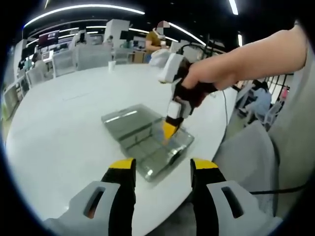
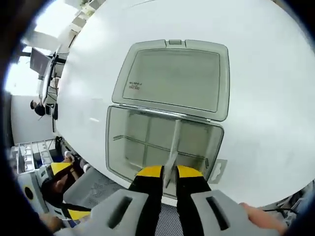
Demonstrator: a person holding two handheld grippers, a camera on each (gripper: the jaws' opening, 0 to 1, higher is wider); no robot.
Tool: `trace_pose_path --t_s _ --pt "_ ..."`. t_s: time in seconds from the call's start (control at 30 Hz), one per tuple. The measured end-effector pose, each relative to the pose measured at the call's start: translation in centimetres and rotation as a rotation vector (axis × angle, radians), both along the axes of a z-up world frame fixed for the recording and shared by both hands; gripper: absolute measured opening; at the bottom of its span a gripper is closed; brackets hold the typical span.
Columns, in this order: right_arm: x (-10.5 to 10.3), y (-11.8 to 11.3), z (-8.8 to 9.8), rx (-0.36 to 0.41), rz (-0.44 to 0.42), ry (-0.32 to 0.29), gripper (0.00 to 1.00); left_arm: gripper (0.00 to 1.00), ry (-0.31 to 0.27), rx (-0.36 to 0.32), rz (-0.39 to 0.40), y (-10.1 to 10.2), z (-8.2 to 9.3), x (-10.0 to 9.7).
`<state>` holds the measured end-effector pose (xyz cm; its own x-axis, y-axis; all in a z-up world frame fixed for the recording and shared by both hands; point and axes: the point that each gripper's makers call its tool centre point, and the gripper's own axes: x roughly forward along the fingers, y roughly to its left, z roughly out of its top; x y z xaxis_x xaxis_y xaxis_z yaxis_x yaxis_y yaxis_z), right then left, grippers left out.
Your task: Insert the divider into the dual guide fixture by aligning both edges with the guide slots and pushing it downward to the bottom, including one-sided entry, uneven engagement, binding, and posture correction.
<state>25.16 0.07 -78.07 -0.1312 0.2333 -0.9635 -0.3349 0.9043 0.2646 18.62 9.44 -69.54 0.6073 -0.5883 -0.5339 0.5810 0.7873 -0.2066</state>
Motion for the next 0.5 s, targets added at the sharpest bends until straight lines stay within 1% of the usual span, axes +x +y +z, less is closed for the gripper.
trace_pose_path --t_s 0.03,0.07,0.33,0.5 --pt "-0.07 0.00 -0.01 0.000 0.000 0.000 0.00 0.42 0.000 0.001 -0.001 -0.01 0.01 -0.01" --pt "-0.19 0.01 -0.01 0.001 0.001 0.002 0.00 0.42 0.000 0.000 -0.001 -0.03 0.03 -0.03" --pt "-0.53 0.33 0.08 -0.007 0.001 -0.014 0.00 0.42 0.002 0.004 -0.001 -0.05 0.05 -0.17" --pt "-0.70 0.54 0.08 -0.022 0.025 -0.023 0.00 0.42 0.000 0.006 0.000 -0.16 0.15 -0.22"
